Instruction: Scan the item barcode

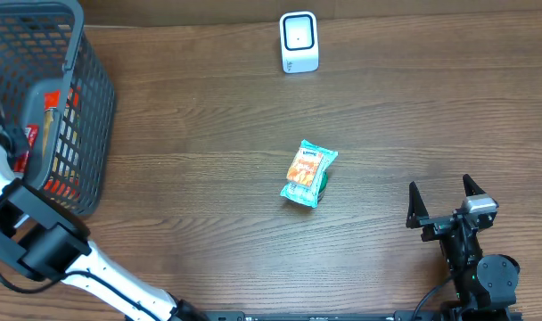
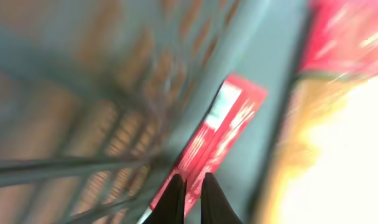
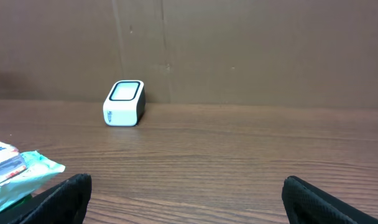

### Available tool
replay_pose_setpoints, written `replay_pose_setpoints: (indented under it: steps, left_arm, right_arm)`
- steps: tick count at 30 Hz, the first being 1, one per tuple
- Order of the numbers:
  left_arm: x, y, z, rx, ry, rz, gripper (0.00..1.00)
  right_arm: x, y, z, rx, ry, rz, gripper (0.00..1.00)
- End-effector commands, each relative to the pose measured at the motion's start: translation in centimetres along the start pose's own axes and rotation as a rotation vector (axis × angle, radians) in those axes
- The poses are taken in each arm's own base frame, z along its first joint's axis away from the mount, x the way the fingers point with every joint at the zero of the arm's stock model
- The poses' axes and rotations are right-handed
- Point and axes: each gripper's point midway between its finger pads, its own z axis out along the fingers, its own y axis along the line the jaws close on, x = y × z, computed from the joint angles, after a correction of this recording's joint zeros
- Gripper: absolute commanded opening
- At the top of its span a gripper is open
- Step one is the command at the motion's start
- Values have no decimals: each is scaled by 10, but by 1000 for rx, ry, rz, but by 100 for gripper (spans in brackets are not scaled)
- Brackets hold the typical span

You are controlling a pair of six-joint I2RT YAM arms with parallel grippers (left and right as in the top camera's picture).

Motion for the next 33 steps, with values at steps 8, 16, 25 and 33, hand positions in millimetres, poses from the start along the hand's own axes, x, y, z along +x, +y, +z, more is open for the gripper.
replay_pose_setpoints:
  steps: [8, 16, 25, 33]
  left_arm:
    - [-47, -4, -70, -81, -98, -9, 4]
    - [-5, 11, -21, -19, 8, -10, 38]
    - [30, 15, 40, 16, 71, 23, 4]
    - [60, 16, 72, -23, 156, 40, 4]
  right_arm:
    - [2, -1, 0, 4, -3, -3, 100]
    - [2, -1, 0, 4, -3, -3, 100]
    - [2, -1, 0, 4, -3, -3, 100]
    - [2, -1, 0, 4, -3, -3, 100]
